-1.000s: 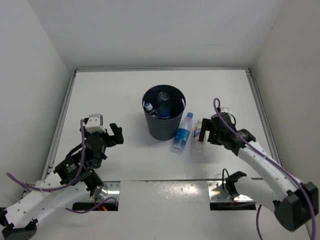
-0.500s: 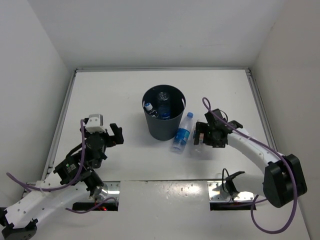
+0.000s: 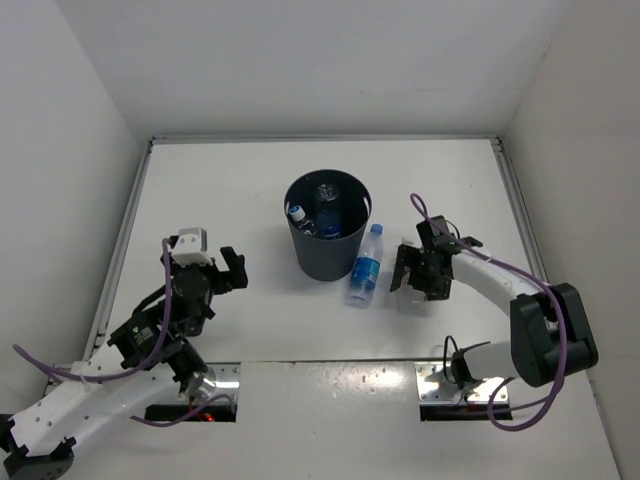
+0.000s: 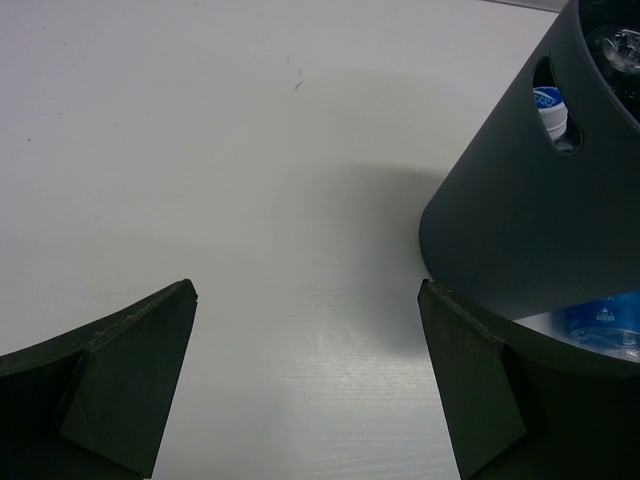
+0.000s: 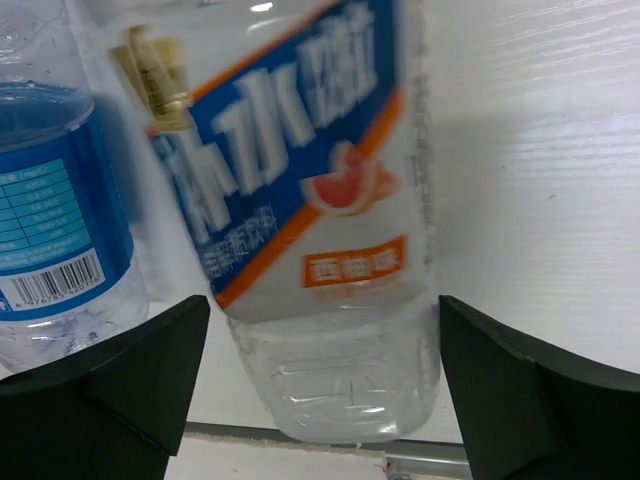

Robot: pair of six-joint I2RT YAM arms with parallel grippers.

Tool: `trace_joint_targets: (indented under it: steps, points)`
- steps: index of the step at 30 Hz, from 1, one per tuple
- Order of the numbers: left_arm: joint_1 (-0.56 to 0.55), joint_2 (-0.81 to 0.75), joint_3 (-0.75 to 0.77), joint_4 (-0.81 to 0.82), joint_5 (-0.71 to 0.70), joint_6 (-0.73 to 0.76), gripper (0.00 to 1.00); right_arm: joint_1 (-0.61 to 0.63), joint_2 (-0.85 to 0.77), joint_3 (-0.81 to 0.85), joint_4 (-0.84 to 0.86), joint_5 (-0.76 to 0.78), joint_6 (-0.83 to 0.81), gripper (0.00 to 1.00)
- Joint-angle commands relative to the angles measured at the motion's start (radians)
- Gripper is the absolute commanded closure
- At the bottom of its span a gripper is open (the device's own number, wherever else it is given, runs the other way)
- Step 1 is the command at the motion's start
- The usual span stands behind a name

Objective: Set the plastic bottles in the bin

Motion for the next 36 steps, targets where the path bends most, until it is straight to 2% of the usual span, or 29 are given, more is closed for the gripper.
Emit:
trace_joint_targets:
  steps: [1,6,11,18,23,29,32,33,35,36]
  points:
    - [-0.004,-0.006,0.026,0.014,0.002,0.005,0.00,-0.011,-0.015,0.001,0.028,-0.033,0.013,0.08]
    - [-0.004,-0.006,0.026,0.023,0.002,0.005,0.00,-0.069,-0.075,0.001,-0.004,-0.054,0.013,0.20]
    - [-0.004,0.004,0.026,0.023,0.002,0.014,0.00,-0.139,-0.128,0.039,-0.044,-0.100,0.004,0.37]
    - [-0.004,-0.019,0.017,0.023,-0.009,0.014,0.00,-0.139,-0.139,0.075,-0.085,-0.077,0.013,0.40]
    - [-0.004,-0.019,0.017,0.023,-0.009,0.014,0.00,-0.139,-0.113,0.015,-0.024,-0.088,0.035,0.24]
    - [-0.004,-0.029,0.017,0.023,-0.009,0.014,0.00,-0.139,-0.004,0.001,0.007,-0.088,0.044,0.22]
    - [-0.004,-0.029,0.017,0.023,0.000,0.014,0.00,-0.129,0.026,-0.010,0.030,-0.088,0.044,0.32]
    - [-0.004,-0.029,0.017,0.023,0.000,0.014,0.00,-0.129,0.027,-0.019,0.030,-0.088,0.044,0.39]
    - [-0.004,-0.038,0.017,0.023,0.000,0.023,0.00,-0.138,0.004,-0.019,0.007,-0.088,0.044,0.40]
    - [-0.004,-0.038,0.017,0.023,0.000,0.023,0.00,-0.153,-0.012,0.010,-0.007,-0.077,0.044,0.45]
